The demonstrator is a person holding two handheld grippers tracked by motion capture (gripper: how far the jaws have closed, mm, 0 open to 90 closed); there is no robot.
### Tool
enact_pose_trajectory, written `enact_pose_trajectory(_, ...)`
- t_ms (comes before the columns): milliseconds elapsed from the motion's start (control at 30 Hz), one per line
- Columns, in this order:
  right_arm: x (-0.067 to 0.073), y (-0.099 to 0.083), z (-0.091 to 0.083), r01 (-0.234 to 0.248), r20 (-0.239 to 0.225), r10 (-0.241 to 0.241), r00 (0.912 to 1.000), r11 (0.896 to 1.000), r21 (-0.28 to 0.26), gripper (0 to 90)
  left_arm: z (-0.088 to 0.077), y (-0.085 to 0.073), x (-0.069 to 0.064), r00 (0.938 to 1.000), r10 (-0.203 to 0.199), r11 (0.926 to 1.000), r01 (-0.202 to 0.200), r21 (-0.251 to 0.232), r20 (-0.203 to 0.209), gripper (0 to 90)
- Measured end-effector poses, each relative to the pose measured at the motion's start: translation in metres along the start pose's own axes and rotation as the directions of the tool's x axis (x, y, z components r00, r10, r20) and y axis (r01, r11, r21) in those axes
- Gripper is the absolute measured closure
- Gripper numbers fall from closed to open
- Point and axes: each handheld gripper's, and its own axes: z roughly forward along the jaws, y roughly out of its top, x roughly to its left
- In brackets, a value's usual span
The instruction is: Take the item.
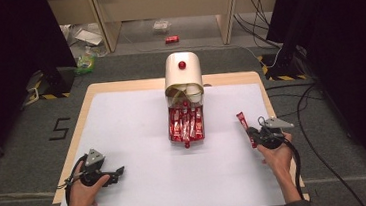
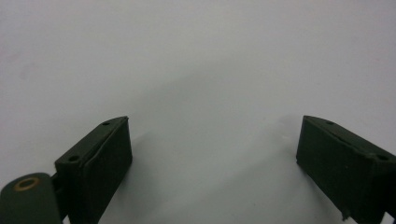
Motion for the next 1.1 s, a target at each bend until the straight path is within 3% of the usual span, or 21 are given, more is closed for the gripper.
enact_pose_trajectory(1100,-0.007,-0.011,0.011,-0.018,0.002,0.018,0.9998,0.999,0.051,86.3,0.0,0.0,0.0,1.0,0.0,1.0,0.0,0.0,0.0,9.6)
